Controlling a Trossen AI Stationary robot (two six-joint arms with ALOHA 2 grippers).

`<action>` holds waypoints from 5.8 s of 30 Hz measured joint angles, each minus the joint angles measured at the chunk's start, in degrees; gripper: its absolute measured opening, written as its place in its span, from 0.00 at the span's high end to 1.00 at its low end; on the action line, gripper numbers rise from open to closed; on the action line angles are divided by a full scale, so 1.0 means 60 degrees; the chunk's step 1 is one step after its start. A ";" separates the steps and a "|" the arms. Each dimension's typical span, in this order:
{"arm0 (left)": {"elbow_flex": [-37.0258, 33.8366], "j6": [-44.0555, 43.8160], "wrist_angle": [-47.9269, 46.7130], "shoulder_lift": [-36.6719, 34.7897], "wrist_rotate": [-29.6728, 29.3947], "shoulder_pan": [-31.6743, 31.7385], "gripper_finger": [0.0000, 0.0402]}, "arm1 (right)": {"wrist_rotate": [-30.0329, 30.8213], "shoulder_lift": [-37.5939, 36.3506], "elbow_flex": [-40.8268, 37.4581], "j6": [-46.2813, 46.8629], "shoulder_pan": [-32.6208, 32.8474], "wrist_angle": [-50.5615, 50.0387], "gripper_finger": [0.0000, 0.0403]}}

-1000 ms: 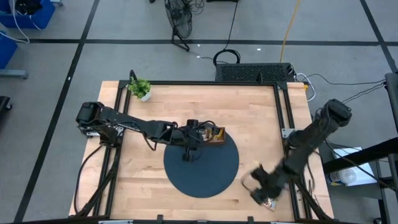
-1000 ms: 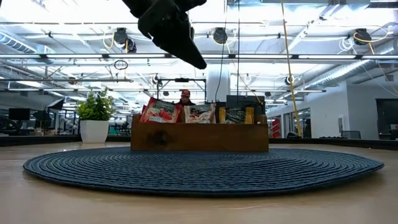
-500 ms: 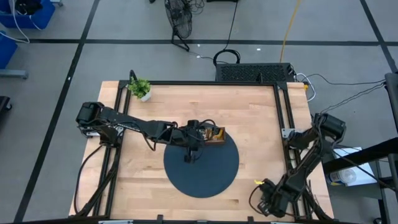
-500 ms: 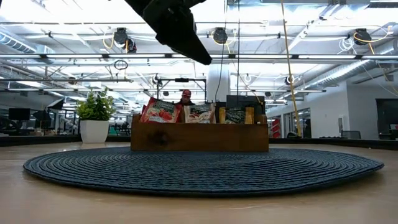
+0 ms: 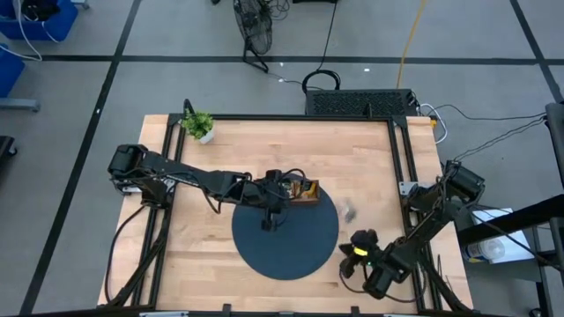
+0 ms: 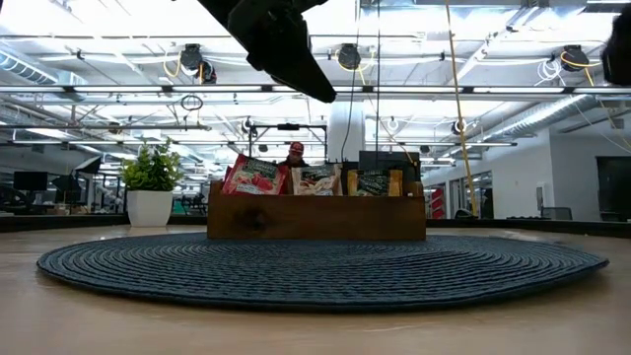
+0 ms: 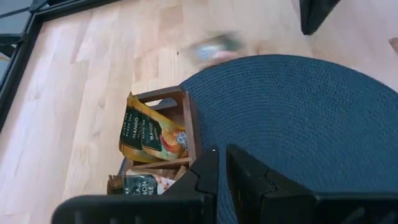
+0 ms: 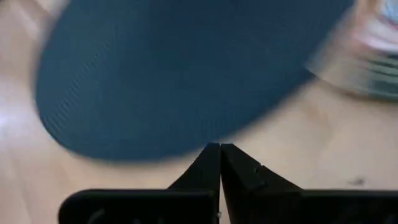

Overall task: Pick & Place Tea
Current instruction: Put the brown tea bag into the middle section of the wooden organizer

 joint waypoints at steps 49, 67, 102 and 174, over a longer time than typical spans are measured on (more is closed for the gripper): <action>-0.0667 0.0528 0.0710 0.0045 0.0065 -0.0251 0.91 | -0.6085 0.0499 0.0053 -1.3526 -1.1715 -0.1474 0.35; -0.0667 0.0445 0.0646 0.0045 0.0062 -0.0244 0.91 | -0.4488 -0.1284 -0.0142 -1.3892 -1.0462 -0.1505 1.00; -0.0667 0.0507 0.0789 0.0038 -0.0022 -0.0240 0.91 | -0.5507 -0.2270 -0.2180 -1.6252 -1.3379 0.0517 0.21; -0.0670 -0.4280 0.2298 0.0187 0.0728 0.1963 0.51 | -0.2490 -0.1989 -0.2209 -1.6357 -0.7185 0.8966 0.94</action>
